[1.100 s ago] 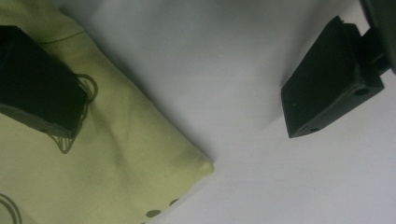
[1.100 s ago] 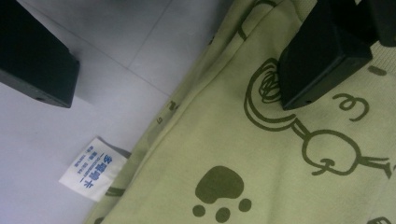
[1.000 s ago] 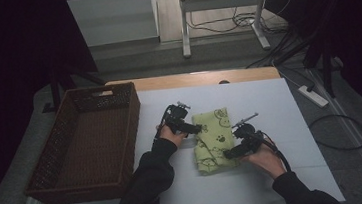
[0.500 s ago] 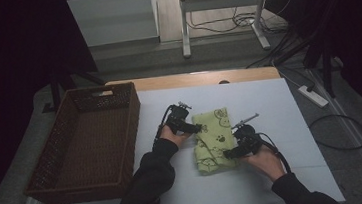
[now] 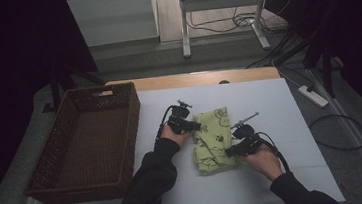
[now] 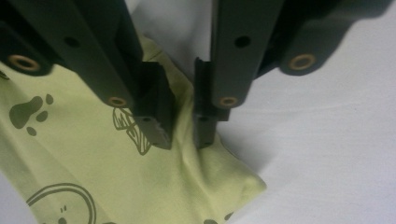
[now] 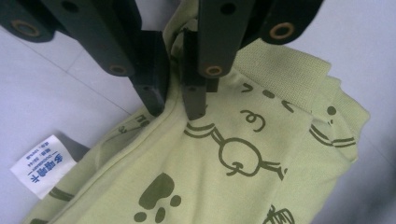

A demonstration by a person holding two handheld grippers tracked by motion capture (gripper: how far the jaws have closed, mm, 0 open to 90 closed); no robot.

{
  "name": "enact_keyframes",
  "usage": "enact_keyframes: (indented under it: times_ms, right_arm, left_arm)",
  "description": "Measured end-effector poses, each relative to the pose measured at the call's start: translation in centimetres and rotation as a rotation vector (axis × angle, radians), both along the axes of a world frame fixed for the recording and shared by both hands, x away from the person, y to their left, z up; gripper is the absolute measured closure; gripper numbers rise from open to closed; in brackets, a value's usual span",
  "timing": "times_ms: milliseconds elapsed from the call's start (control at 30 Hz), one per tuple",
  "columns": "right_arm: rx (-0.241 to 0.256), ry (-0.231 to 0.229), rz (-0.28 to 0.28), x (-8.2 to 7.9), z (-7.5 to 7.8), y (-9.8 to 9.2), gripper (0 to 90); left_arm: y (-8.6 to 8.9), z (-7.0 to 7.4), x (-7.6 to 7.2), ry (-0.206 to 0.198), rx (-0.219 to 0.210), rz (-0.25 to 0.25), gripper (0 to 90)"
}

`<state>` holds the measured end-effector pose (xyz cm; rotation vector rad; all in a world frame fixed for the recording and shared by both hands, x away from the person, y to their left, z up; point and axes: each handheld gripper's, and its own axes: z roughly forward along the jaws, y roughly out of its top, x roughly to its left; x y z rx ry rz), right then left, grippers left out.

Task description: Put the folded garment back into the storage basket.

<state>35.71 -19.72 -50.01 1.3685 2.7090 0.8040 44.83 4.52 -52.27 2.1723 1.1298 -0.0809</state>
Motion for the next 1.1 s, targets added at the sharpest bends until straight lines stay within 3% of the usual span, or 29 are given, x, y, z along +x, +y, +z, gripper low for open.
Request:
enact_keyframes:
  times_ms: [167,400,700,900,1100]
  right_arm:
    - [-0.015,-0.008,-0.002,-0.1,0.2,0.2,83.0]
    - [0.017,-0.005,-0.013,-0.2,0.5,-0.1,83.1]
    - [0.074,-0.005,-0.018,-0.6,1.4,-0.2,83.2]
    - [0.111,-0.013,-0.008,-0.9,2.2,-0.1,83.2]
    - [0.141,-0.022,0.003,-1.2,2.9,0.1,83.2]
  left_arm:
    - [-0.1,0.4,-0.1,-0.017,0.017,-0.008,81.5]
    - [-0.1,1.7,-0.3,-0.052,0.042,-0.031,81.8]
    - [-0.3,3.7,-0.8,-0.091,0.121,-0.066,81.8]
    - [-0.1,5.2,-0.9,-0.08,0.164,-0.089,81.8]
    - [0.3,6.6,-0.9,-0.059,0.176,-0.093,81.7]
